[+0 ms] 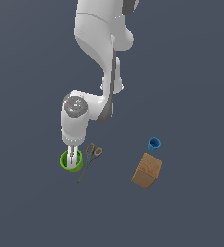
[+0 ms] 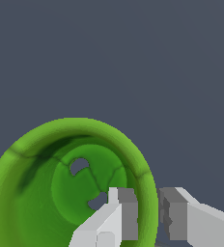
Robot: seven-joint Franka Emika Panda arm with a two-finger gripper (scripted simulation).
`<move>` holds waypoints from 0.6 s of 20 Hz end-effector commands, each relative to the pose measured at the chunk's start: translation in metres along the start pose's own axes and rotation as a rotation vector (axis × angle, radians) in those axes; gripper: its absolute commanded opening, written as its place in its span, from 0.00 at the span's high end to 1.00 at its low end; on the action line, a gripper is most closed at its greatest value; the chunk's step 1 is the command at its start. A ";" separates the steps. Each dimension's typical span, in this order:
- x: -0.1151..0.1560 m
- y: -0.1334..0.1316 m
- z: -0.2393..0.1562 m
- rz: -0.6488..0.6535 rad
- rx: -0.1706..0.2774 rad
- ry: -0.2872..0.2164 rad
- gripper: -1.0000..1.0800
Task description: Pick up a designated object from a clutter of objects.
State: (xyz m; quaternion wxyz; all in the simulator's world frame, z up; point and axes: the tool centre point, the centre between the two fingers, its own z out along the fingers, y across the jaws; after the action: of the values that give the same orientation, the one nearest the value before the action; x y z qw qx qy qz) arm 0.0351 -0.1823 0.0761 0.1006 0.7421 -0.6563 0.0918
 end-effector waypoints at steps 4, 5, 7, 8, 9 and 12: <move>-0.008 -0.002 -0.020 0.000 0.003 0.000 1.00; -0.010 -0.002 -0.026 0.000 0.003 0.000 1.00; -0.015 -0.003 -0.039 0.000 0.003 0.000 1.00; -0.018 -0.003 -0.046 0.000 0.003 0.000 1.00; -0.021 -0.004 -0.054 0.000 0.003 0.000 1.00; -0.031 -0.005 -0.081 0.000 0.003 0.000 1.00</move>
State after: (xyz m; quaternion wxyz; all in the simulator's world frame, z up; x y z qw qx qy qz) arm 0.0354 -0.1390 0.1328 0.1006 0.7423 -0.6562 0.0913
